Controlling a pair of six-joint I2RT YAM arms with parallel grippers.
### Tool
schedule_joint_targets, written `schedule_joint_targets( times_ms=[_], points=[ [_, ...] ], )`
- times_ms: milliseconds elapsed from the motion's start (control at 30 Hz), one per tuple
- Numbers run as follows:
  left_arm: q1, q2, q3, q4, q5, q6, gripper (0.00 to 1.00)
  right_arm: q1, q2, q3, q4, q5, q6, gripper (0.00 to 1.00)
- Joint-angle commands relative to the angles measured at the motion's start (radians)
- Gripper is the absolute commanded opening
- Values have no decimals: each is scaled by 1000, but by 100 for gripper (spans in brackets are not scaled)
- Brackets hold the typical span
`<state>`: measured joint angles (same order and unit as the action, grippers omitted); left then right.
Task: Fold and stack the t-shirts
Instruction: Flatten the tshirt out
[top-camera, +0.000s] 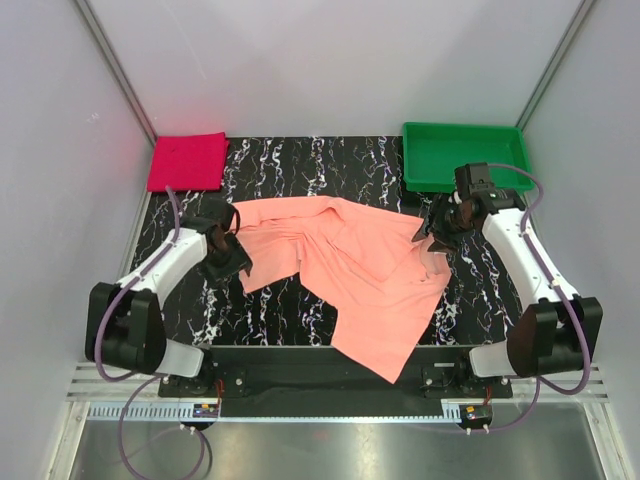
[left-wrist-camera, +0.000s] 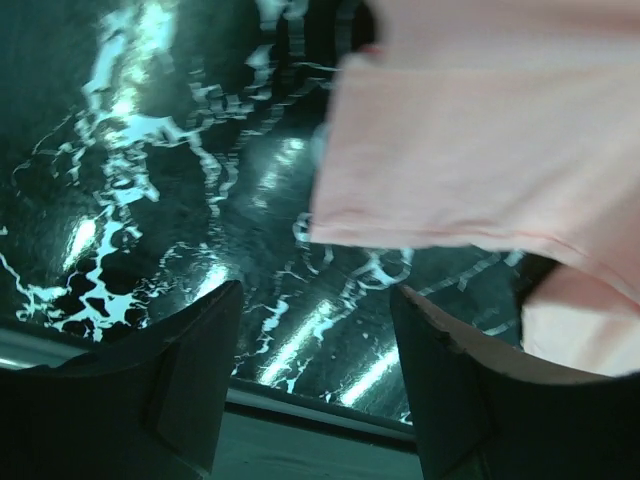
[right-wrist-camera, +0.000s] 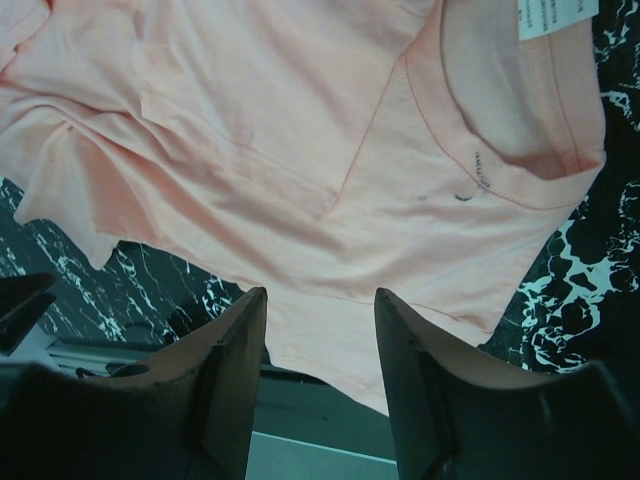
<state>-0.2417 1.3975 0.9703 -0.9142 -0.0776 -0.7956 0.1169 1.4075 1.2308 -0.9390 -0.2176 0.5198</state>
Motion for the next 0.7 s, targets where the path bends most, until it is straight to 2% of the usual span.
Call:
schedule_joint_targets(
  times_ms=[0, 133, 300, 667],
  points=[
    [48, 29, -50, 112, 94, -68, 67, 1, -56, -17, -7, -55, -14, 55],
    [50, 74, -68, 130, 125, -120, 63, 1, -73, -34, -18, -65, -17, 54],
    [53, 90, -87, 166, 128, -142, 54, 1, -105, -54, -24, -72, -14, 54],
    [55, 141, -128, 138, 127, -209, 58, 1, -125, -77, -26, -78, -1, 54]
  ],
)
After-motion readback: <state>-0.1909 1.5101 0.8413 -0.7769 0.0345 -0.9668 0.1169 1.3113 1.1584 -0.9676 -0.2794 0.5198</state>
